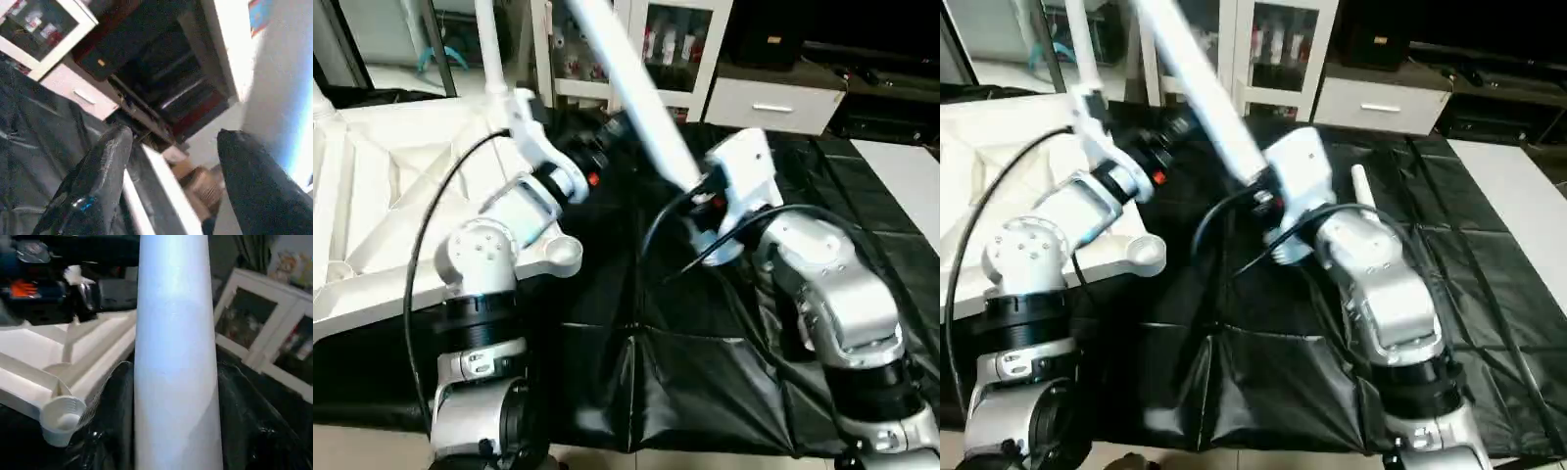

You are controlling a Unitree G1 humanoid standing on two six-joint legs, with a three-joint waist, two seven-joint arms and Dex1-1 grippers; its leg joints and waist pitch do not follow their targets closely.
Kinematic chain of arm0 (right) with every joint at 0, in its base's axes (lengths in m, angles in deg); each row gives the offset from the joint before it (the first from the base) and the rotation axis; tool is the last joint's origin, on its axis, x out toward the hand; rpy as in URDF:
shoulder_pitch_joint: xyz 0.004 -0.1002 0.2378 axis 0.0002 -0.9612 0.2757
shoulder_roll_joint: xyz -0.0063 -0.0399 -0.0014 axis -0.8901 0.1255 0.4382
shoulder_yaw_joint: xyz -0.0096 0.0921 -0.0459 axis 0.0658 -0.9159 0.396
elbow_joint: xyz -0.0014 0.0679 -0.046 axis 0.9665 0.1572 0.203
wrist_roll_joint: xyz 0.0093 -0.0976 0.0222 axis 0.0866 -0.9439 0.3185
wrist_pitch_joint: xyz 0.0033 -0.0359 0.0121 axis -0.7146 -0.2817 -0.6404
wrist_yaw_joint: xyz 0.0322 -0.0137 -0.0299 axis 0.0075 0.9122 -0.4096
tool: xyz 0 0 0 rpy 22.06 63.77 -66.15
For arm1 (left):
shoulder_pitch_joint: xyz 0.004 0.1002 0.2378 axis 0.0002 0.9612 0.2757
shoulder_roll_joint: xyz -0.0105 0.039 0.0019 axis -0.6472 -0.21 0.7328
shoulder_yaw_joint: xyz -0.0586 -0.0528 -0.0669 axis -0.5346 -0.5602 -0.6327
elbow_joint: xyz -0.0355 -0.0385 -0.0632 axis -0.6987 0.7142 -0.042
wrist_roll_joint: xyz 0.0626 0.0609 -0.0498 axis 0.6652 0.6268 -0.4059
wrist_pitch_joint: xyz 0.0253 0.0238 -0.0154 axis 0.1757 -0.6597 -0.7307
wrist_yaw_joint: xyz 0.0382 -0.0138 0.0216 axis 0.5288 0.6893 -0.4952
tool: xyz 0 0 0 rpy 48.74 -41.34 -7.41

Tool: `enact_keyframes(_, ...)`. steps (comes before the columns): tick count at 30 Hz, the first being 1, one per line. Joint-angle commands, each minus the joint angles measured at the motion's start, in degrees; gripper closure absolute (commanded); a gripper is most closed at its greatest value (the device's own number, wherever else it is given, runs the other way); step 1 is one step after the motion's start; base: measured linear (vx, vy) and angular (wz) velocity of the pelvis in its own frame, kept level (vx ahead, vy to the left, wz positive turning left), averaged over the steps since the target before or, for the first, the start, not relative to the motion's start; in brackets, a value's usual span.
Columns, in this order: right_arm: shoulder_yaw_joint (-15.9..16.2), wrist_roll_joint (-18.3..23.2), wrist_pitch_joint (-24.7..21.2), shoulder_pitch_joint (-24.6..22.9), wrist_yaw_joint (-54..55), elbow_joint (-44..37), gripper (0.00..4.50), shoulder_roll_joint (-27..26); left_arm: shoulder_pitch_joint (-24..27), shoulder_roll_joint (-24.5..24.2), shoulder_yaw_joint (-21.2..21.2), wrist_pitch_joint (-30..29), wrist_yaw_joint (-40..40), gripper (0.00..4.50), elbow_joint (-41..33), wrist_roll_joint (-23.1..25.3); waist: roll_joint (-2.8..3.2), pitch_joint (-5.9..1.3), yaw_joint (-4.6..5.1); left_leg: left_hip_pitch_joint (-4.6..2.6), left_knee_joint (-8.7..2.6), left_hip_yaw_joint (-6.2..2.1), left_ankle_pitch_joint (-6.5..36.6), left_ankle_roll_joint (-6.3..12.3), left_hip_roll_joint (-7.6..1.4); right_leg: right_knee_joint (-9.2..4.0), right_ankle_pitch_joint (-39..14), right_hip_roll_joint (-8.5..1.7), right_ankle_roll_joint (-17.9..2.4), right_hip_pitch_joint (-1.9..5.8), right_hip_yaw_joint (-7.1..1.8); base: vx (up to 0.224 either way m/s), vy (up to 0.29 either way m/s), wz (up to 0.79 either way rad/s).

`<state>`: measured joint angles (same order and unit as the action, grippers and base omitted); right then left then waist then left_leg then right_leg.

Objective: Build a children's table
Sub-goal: Pick table leg

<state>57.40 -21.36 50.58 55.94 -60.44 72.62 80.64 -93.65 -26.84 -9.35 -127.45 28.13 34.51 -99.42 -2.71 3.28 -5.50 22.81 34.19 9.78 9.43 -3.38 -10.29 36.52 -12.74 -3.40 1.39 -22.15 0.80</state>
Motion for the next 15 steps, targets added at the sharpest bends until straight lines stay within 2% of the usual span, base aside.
enact_keyframes(1,2.7,-0.2,1.3,-1.0,-1.6,-1.0,2.69,0.6,-2.1,0.7,1.3,-0.7,-0.7,1.05,-0.8,-2.5,0.21,-3.98,-0.3,-1.77,-3.61,-0.7,7.0,-0.91,-2.13,-3.83,3.8,-3.52,-11.6,2.47,-1.65,0.0,0.0,0.0)
enact_keyframes(3,2.4,-0.1,1.7,-1.0,-1.0,-0.8,2.69,0.4,-2.2,1.4,0.9,-0.9,-0.7,0.8,-1.2,-4.4,0.27,-3.96,-0.51,-1.85,-3.6,-0.62,6.9,-0.72,-2.12,-3.84,3.9,-3.47,-11.7,2.36,-1.65,0.0,0.0,0.0)
enact_keyframes(4,0.6,-0.9,3.0,-0.2,1.0,0.3,2.69,-0.7,-2.3,1.9,0.7,-1.5,-0.6,0.73,-1.4,-5.7,-0.06,-4.02,-0.58,-1.79,-3.56,-0.55,6.8,-0.79,-2.15,-3.8,4.2,-3.57,-11.7,2.4,-1.67,0.0,0.0,0.0)
enact_keyframes(5,0.6,-0.9,3.0,-0.2,1.0,0.3,2.69,-0.7,-2.3,1.9,0.7,-1.5,-0.6,0.7,-1.4,-5.7,0.01,-3.96,-0.59,-1.73,-3.58,-0.58,6.8,-0.83,-2.1,-3.77,3.9,-3.57,-11.7,2.41,-1.65,0.0,0.0,0.0)
enact_keyframes(6,-2.8,-0.5,3.9,1.3,3.4,1.6,2.69,-2.3,-2.3,2.0,0.7,-1.7,-1.1,0.7,-1.3,-4.8,-0.31,-3.93,-0.5,-1.79,-3.61,-0.47,7.3,-0.66,-2.11,-3.93,2.8,-3.57,-11.5,2.3,-1.68,0.0,0.0,0.0)
enact_keyframes(7,-4.2,-0.1,4.0,2.0,4.2,2.1,2.69,-2.8,-2.2,2.1,0.7,-1.4,-1.1,0.69,-1.3,-4.4,-0.09,-3.95,-0.51,-1.84,-3.64,-0.56,7.6,-0.78,-2.14,-3.86,2.1,-3.65,-11.4,2.24,-1.64,0.0,0.0,0.0)
enact_keyframes(8,-5.7,0.4,4.0,2.8,5.3,2.5,2.69,-3.3,-2.1,2.2,0.5,-0.9,-1.3,0.39,-1.2,-4.1,-0.17,-3.84,-0.47,-1.98,-3.74,-0.53,8.4,-1.07,-2.2,-4.04,0.5,-3.59,-11.2,2.11,-1.61,0.0,0.0,0.0)
enact_keyframes(10,-7.3,0.9,3.1,3.7,6.9,3.6,2.69,-3.7,-1.8,2.3,0.2,-0.8,-1.4,0.3,-1.5,-4.3,-0.33,-3.83,-0.53,-2.07,-3.78,-0.57,8.3,-1.4,-2.28,-3.93,0.2,-3.55,-10.7,2.09,-1.59,0.0,0.0,0.0)
enact_keyframes(11,-8.5,0.7,2.2,4.9,9.0,6.0,2.69,-3.7,-1.2,2.4,-0.2,-0.3,-1.6,0.29,-1.9,-6.0,0.01,-3.83,-0.38,-2.04,-3.8,-0.55,8.5,-2.04,-2.13,-4.02,0.3,-3.44,-10.1,2.01,-1.57,0.0,0.0,0.0)
enact_keyframes(12,-8.4,0.4,1.8,4.9,9.2,6.4,2.69,-3.5,-1.1,2.5,-0.4,-0.1,-1.8,0.26,-2.0,-6.6,0.19,-3.84,-0.38,-2.05,-3.84,-0.57,8.7,-2.34,-2.09,-4.02,0.3,-3.41,-9.9,2.02,-1.58,0.0,0.0,0.0)
enact_keyframes(13,-7.4,0.1,1.4,4.6,8.5,6.2,2.69,-3.1,-1.1,2.6,-0.4,0.0,-1.7,0.26,-2.0,-7.1,0.06,-3.89,-0.39,-2.05,-3.83,-0.57,8.6,-2.57,-2.09,-4.04,0.7,-3.39,-9.7,2.11,-1.56,0.0,0.0,0.0)
enact_keyframes(14,-6.1,-0.5,1.4,3.9,7.7,5.6,2.69,-2.6,-1.1,2.8,-0.4,-0.1,-1.6,0.05,-2.1,-7.4,0.06,-3.95,-0.43,-1.91,-3.82,-0.6,8.0,-2.65,-2.02,-3.97,2.3,-3.34,-9.3,2.35,-1.55,0.0,0.0,0.0)
enact_keyframes(15,-5.0,-0.9,1.3,3.1,6.9,4.8,2.69,-2.5,-1.2,2.9,-0.3,-0.1,-1.7,0.0,-2.1,-7.7,-0.23,-3.97,-0.38,-1.87,-3.8,-0.57,7.6,-2.5,-2.06,-4.0,3.0,-3.34,-9.1,2.42,-1.54,0.0,0.0,0.0)
